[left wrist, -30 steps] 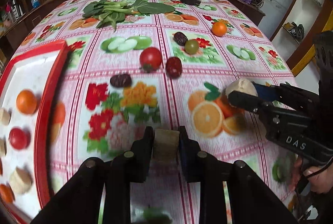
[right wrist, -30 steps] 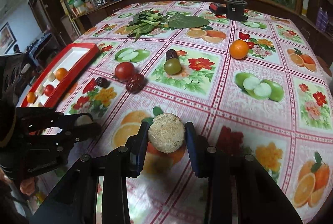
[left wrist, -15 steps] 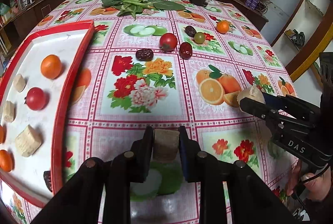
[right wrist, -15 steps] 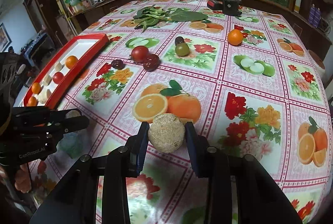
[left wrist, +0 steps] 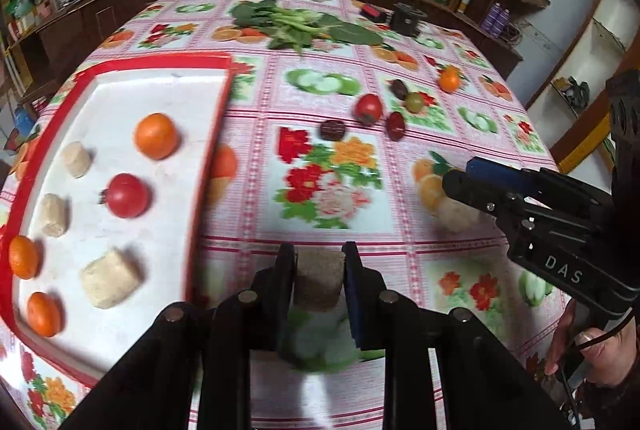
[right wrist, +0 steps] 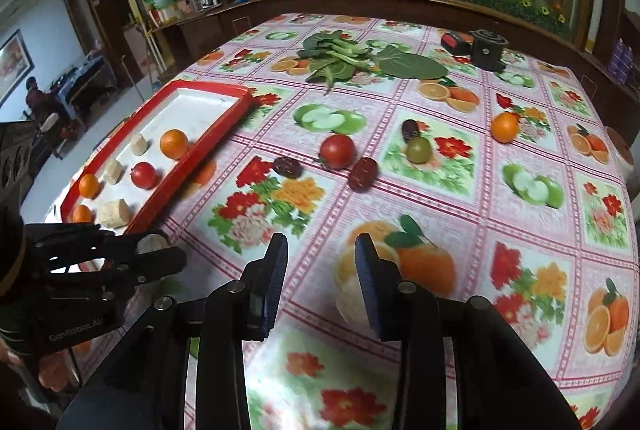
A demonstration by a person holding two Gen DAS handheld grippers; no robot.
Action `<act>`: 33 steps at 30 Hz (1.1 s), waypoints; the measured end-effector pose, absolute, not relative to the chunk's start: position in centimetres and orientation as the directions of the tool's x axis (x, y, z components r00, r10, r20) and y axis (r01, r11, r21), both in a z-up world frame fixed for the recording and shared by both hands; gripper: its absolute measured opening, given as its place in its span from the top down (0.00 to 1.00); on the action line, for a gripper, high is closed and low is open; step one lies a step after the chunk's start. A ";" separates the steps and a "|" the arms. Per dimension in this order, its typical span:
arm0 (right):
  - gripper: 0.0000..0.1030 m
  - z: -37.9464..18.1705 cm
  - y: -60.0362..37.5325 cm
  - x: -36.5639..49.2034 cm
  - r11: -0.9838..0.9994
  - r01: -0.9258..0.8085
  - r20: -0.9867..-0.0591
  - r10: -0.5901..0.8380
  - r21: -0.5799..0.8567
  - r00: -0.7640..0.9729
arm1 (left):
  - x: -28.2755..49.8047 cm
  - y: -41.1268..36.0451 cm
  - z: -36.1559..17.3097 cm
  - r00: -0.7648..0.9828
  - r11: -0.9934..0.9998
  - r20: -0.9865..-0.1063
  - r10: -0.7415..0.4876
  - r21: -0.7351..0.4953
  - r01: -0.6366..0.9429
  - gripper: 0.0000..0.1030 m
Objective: Organize fruits
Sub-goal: 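Lift and carry both root chunks over the white tray with both grippers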
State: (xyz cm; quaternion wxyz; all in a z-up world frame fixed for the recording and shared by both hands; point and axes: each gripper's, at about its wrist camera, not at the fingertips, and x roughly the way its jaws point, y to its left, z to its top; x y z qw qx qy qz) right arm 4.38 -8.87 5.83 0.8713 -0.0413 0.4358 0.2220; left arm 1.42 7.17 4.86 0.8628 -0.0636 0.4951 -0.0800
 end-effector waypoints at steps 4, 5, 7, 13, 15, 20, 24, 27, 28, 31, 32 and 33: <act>0.54 4.6 -9.3 4.6 0.906 -0.407 -0.806 0.329 0.122 0.493 | 1.3 8.1 4.8 0.491 0.981 -0.849 -0.195 -0.179 0.080 0.74; 0.49 4.1 -9.5 4.3 0.908 -0.403 -0.811 0.319 0.113 0.490 | 1.2 8.1 4.8 0.491 0.980 -0.848 -0.199 -0.181 0.084 0.74; 0.39 3.9 -9.9 3.7 0.908 -0.411 -0.798 0.306 0.081 0.519 | 1.0 8.2 4.6 0.487 0.977 -0.848 -0.211 -0.189 0.093 0.74; 0.33 2.8 -11.6 3.9 0.934 -0.352 -0.804 0.258 0.065 0.536 | 1.1 7.3 3.8 0.456 0.973 -0.860 -0.229 -0.198 0.117 0.74; 0.33 2.1 -12.0 4.4 0.930 -0.351 -0.816 0.283 0.106 0.504 | 1.1 7.0 3.6 0.449 0.973 -0.864 -0.228 -0.191 0.126 0.74; 0.53 1.4 -11.1 4.3 0.929 -0.367 -0.816 0.243 0.041 0.525 | 1.0 6.2 3.2 0.432 0.970 -0.869 -0.240 -0.199 0.139 0.74; 0.67 1.3 -10.3 4.2 0.921 -0.388 -0.820 0.239 0.022 0.520 | 0.9 5.9 2.9 0.423 0.969 -0.873 -0.244 -0.201 0.145 0.74; 0.67 2.1 -10.5 4.0 0.922 -0.384 -0.813 0.264 0.053 0.520 | 0.9 5.8 3.1 0.425 0.968 -0.871 -0.246 -0.201 0.148 0.74; 0.67 2.3 -10.5 3.9 0.921 -0.385 -0.811 0.269 0.059 0.519 | 0.9 5.8 3.1 0.426 0.968 -0.870 -0.247 -0.202 0.148 0.74; 0.67 3.2 -10.7 3.6 0.920 -0.384 -0.803 0.285 0.076 0.523 | 0.9 6.0 3.4 0.431 0.967 -0.866 -0.252 -0.210 0.143 0.74; 0.67 3.4 -10.7 3.6 0.920 -0.384 -0.800 0.290 0.081 0.525 | 0.9 6.1 3.4 0.432 0.967 -0.865 -0.253 -0.213 0.140 0.74; 0.67 3.6 -10.7 3.5 0.919 -0.383 -0.798 0.296 0.089 0.525 | 0.9 6.1 3.5 0.434 0.967 -0.864 -0.254 -0.214 0.138 0.74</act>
